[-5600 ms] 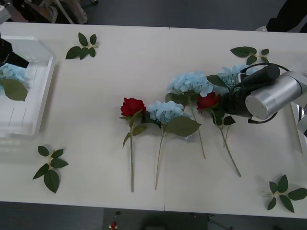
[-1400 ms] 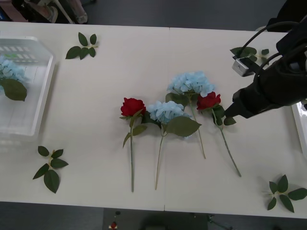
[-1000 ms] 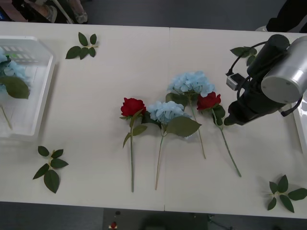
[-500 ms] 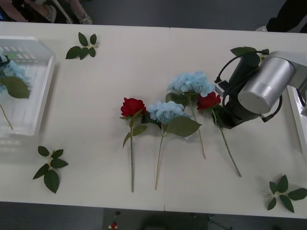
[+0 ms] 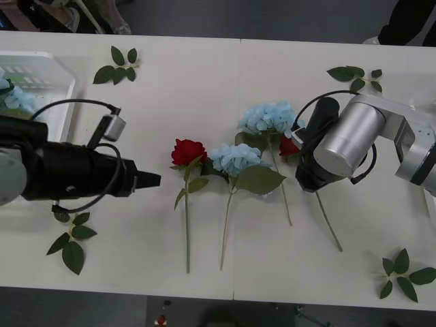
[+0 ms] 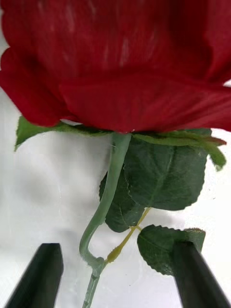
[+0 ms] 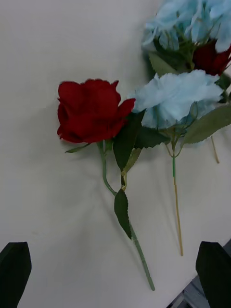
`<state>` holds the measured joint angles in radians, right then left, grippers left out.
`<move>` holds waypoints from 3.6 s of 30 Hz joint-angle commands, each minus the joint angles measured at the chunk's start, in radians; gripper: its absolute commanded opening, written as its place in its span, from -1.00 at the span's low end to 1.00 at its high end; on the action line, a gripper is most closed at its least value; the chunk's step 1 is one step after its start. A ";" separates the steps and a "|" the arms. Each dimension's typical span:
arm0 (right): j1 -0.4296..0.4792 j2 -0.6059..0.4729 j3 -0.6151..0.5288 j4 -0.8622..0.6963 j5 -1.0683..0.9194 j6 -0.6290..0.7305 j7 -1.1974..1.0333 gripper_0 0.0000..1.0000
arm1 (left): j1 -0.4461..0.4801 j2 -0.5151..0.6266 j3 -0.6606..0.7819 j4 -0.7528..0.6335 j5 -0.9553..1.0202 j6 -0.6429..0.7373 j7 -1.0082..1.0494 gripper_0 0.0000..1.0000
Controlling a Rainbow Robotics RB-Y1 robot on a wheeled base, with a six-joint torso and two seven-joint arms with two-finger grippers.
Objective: Put the red flowers into the right box and the blue flowers into the left box
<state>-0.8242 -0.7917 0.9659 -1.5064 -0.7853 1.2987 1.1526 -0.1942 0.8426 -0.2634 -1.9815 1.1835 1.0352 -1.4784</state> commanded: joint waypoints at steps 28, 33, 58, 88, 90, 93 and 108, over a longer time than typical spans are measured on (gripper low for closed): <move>-0.046 -0.250 -0.319 0.055 -0.236 -0.009 0.117 -0.98 | -0.461 -0.198 -0.645 0.406 -0.384 -0.018 0.095 -0.96; -0.044 -0.408 -0.427 0.118 -0.287 0.031 0.217 -1.00 | -0.472 -0.186 -0.674 0.406 -0.406 -0.020 0.095 -0.99; -0.042 -0.347 -0.498 0.914 -0.247 -0.345 0.579 -1.00 | -0.516 0.073 0.164 0.179 0.225 0.473 0.007 -1.00; 0.389 -0.498 -0.613 -0.133 -0.799 -0.518 0.680 0.48 | -0.602 -0.536 -0.054 0.144 -0.311 -0.116 -0.072 -0.99; 0.482 -0.481 -0.641 -0.202 -0.878 -0.636 0.757 0.49 | -0.602 -0.536 -0.054 0.144 -0.311 -0.116 -0.072 -1.00; 0.570 -0.411 -0.724 -0.258 -0.970 -0.682 0.871 0.49 | -0.602 -0.536 -0.054 0.144 -0.311 -0.116 -0.072 -1.00; 0.686 0.097 -0.986 -0.296 -1.204 -0.515 1.374 0.49 | -0.602 -0.536 -0.054 0.144 -0.311 -0.116 -0.072 -1.00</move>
<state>-0.1184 -0.7179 -0.0246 -1.7697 -1.9720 0.7715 2.4963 -0.7868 0.3065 -0.3330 -1.8070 0.8756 0.9264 -1.5459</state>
